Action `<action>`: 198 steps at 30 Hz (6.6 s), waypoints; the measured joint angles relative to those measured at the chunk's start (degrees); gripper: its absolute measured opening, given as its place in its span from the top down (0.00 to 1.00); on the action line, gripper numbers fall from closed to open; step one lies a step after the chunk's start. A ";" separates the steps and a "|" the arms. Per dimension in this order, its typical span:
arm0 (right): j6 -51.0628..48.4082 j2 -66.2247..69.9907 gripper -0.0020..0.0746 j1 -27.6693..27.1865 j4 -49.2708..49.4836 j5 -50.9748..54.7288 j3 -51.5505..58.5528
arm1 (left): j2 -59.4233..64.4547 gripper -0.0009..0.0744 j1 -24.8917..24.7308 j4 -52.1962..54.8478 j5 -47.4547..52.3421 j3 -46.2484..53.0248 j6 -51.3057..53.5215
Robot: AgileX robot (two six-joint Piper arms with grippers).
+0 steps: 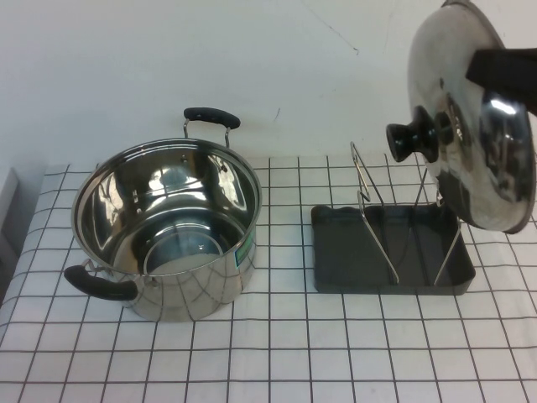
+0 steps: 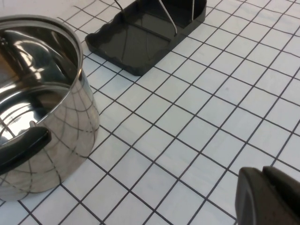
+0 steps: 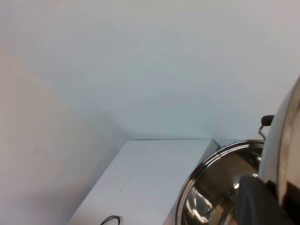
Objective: Put pot lid on rack
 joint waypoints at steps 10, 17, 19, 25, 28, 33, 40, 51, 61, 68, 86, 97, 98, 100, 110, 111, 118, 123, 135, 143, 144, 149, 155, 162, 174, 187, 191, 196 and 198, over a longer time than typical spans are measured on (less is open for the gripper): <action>-0.99 7.15 0.95 7.89 -0.13 -8.82 -4.94 | -0.85 0.99 0.00 0.94 -8.45 6.08 -1.56; -1.95 10.78 0.95 8.58 -0.13 -11.05 -5.50 | -0.85 0.99 0.00 1.18 -9.38 6.33 -1.56; -1.95 11.73 0.95 8.58 -0.13 -11.18 -5.50 | -0.85 0.99 0.00 1.27 -9.38 6.33 -1.56; -1.95 13.74 0.95 8.98 -0.13 -11.74 -5.59 | -0.85 0.99 0.00 1.41 -9.97 6.43 -1.56; -1.95 13.82 0.95 8.98 -0.13 -12.22 -5.63 | -0.85 0.99 0.00 1.41 -10.10 6.43 -1.99; -1.72 13.82 0.95 9.08 0.06 -13.44 -5.72 | -0.85 0.99 0.00 1.52 -10.20 6.43 -2.40; -0.63 14.82 0.95 9.08 0.11 -13.86 -6.30 | -0.85 0.99 0.00 1.52 -10.20 6.43 -2.40; -0.48 17.38 0.95 12.57 0.20 -17.12 -6.61 | -0.85 0.99 0.00 1.52 -10.22 6.43 -2.40; -0.59 18.16 0.95 12.57 0.37 -19.05 -6.63 | -0.85 0.99 0.00 1.52 -10.22 6.43 -2.50; -0.70 18.16 0.92 12.57 0.46 -20.29 -6.63 | -0.85 0.99 0.00 1.52 -10.22 6.43 -2.61; -2.11 18.16 0.44 12.57 0.28 -19.16 -6.63 | -0.85 0.99 0.00 1.52 -10.22 6.43 -2.86; -2.11 18.16 0.33 12.57 -3.93 -19.16 -6.63 | -0.85 0.99 0.00 1.52 -10.22 6.43 -2.86; -2.11 18.16 0.33 12.57 -4.69 -19.13 -6.63 | -0.85 0.99 0.00 1.52 -10.22 6.43 -2.86; -2.11 18.16 0.32 12.57 -5.74 -19.03 -6.63 | -0.85 0.99 0.00 1.52 -10.22 6.43 -2.86; -2.11 18.16 0.32 10.81 -11.57 -17.62 -6.73 | -0.85 0.99 0.00 1.41 -10.11 6.43 -2.86; -2.11 18.16 0.32 10.41 -11.82 -17.15 -6.73 | -0.85 0.99 0.00 1.41 -10.11 6.43 -2.86; -2.11 18.16 0.32 10.01 -12.56 -16.30 -6.73 | -0.85 0.99 0.00 1.41 -10.03 6.43 -2.86; -2.11 18.16 0.32 9.81 -13.99 -16.30 -6.73 | -0.85 0.99 0.00 1.41 -10.03 6.43 -2.86; -0.75 18.16 0.32 3.99 -15.19 -10.64 -6.73 | -0.85 0.99 0.00 1.41 -9.86 6.43 -2.86; -0.75 18.16 0.32 -1.19 -16.43 -4.47 -6.73 | -0.85 0.99 0.00 1.41 -9.76 6.43 -3.00; -0.75 18.16 0.32 -2.23 -16.43 -2.98 -6.73 | -0.85 0.99 0.00 1.41 -9.76 6.43 -3.00; -0.71 18.16 0.32 -8.44 -16.91 6.42 -6.74 | -0.85 0.99 0.00 1.41 -9.76 6.43 -3.00; -1.09 17.84 0.50 -15.60 -18.31 14.63 -6.93 | -0.85 0.99 0.00 1.41 -9.76 6.43 -3.00; -1.49 11.49 0.93 -16.63 -33.51 16.16 -7.06 | -0.85 0.99 0.00 1.41 -9.76 6.43 -3.00; 10.46 -6.95 0.97 -2.92 -74.58 7.91 -7.06 | -0.85 0.99 0.00 1.41 -9.76 6.43 -2.89; 18.63 -31.93 0.97 0.97 -84.53 -10.97 -4.45 | -0.85 0.99 0.00 1.30 -9.76 6.43 -2.89; 17.98 -39.76 0.97 0.97 -84.53 -15.66 1.51 | -0.85 0.99 0.00 1.30 -9.76 6.43 -2.89; 17.47 -46.02 0.97 0.97 -84.29 -18.41 12.48 | -0.85 0.99 0.00 1.30 -11.15 6.82 -2.89; 17.47 -48.73 0.97 0.97 -84.06 -19.00 16.68 | -0.85 0.99 0.00 1.30 -16.13 8.31 -3.24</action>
